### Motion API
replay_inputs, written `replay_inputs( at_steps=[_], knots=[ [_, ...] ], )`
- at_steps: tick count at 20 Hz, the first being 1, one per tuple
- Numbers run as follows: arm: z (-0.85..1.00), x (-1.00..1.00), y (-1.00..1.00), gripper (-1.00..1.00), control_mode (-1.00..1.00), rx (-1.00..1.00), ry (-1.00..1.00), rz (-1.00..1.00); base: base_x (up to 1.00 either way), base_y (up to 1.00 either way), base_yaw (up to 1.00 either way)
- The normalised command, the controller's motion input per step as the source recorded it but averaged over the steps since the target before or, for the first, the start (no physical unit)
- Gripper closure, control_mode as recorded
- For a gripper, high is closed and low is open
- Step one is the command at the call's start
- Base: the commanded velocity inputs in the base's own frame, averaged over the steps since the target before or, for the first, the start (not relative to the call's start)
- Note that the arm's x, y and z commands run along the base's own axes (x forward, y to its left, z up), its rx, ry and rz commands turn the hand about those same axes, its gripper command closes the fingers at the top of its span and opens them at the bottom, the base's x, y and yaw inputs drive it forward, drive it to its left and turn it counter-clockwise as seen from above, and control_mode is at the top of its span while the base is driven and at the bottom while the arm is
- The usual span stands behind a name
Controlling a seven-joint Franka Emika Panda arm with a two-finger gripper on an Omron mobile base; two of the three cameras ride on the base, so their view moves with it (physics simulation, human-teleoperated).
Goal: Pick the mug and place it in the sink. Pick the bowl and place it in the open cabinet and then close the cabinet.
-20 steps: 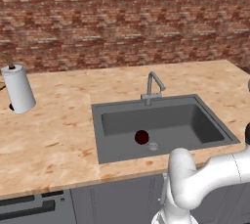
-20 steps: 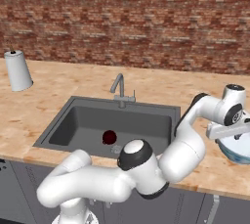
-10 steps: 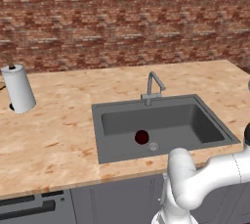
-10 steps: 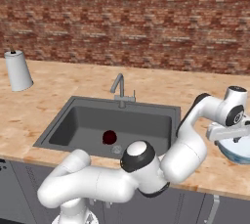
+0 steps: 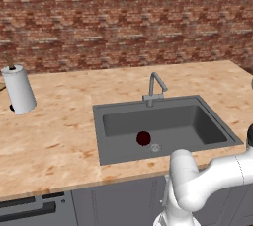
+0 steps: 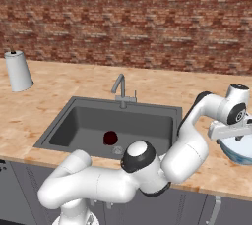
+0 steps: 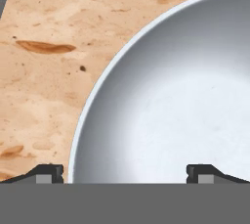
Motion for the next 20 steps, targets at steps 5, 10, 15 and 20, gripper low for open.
replay_inputs(
  at_steps=[5, 10, 15, 20],
  knots=[
    [-0.01, -0.12, 0.06, -1.0, -1.0, -0.01, 0.0, 0.0, 0.0, 0.0, 0.0],
    [-0.19, -0.17, 0.23, -1.0, -1.0, -0.02, 0.0, 0.0, 0.0, 0.0, 0.0],
    [-0.17, -0.06, 0.0, -1.0, -1.0, 0.0, -0.04, 0.0, 0.0, 0.0, 0.0],
    [-0.31, 0.0, -0.02, -1.0, -1.0, 0.0, -0.06, 0.0, 0.0, 0.0, 0.0]
  ],
)
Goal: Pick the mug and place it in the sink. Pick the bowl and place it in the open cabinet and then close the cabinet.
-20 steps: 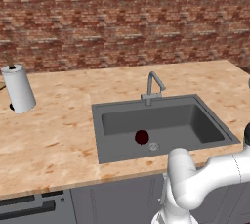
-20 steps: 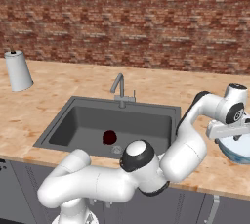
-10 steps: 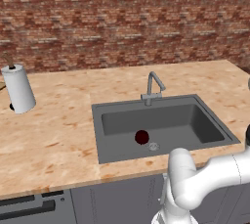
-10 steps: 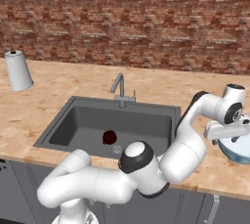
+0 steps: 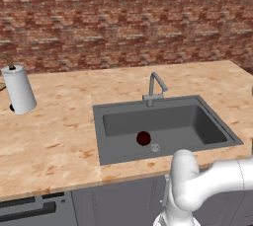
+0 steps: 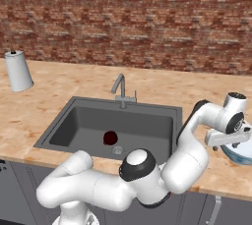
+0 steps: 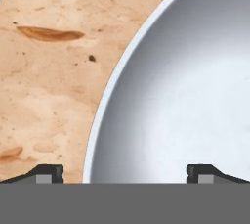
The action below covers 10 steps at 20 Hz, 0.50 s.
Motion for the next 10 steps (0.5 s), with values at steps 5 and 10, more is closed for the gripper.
replay_inputs(
  at_steps=[5, 10],
  knots=[
    [-0.16, 0.0, 0.0, 1.0, -1.0, 0.0, -0.01, 0.0, 0.0, 0.0, 0.0],
    [-0.01, 0.03, 0.0, 1.0, -1.0, 0.0, 0.0, 0.01, 0.0, 0.0, 0.0]
  ],
)
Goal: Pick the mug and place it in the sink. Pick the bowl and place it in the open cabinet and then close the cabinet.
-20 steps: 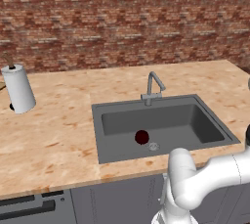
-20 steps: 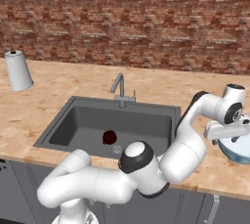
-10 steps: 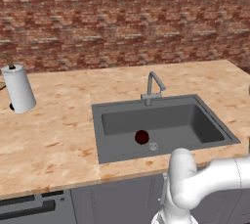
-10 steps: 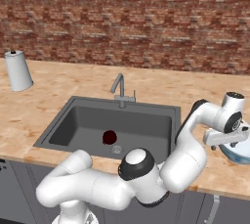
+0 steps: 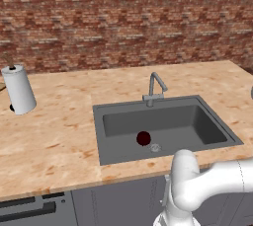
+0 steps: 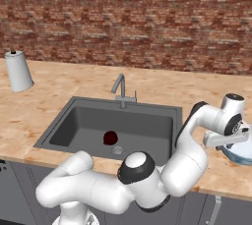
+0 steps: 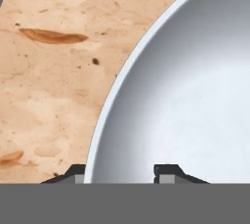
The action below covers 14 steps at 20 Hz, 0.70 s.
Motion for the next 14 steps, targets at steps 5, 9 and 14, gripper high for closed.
replay_inputs(
  at_steps=[5, 9, 14],
  knots=[
    [0.09, 0.0, 0.02, 1.0, -1.0, 0.0, 0.0, 0.04, 0.0, 0.0, 0.0],
    [0.37, 0.0, 0.09, 1.0, -1.0, -0.08, 0.01, 0.14, 0.0, 0.0, 0.0],
    [0.48, -0.11, 0.29, 1.0, -1.0, -0.14, -0.02, 0.22, 0.0, 0.0, 0.0]
  ],
)
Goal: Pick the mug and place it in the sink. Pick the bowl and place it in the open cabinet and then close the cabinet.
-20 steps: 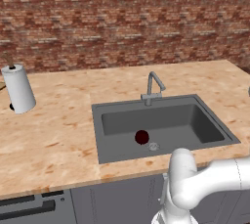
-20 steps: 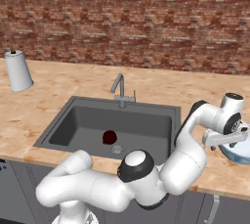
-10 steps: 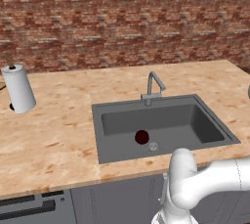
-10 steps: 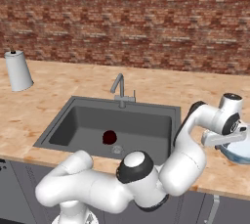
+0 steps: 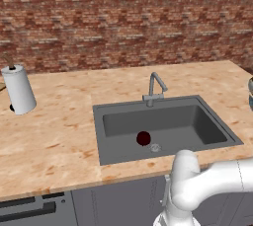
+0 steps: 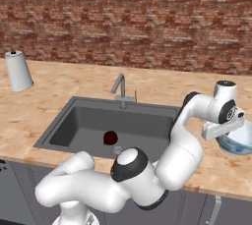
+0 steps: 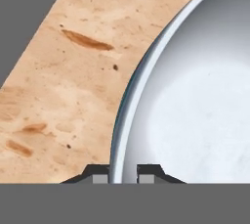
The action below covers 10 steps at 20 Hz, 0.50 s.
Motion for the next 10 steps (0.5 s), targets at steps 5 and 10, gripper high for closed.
replay_inputs(
  at_steps=[5, 10],
  knots=[
    [0.2, -0.32, 0.03, 1.0, -1.0, -0.05, -0.11, 0.15, 0.0, 0.0, 0.0],
    [0.53, -0.73, 0.36, 1.0, -1.0, -0.05, -0.27, 0.23, 0.0, 0.0, 0.0]
  ],
)
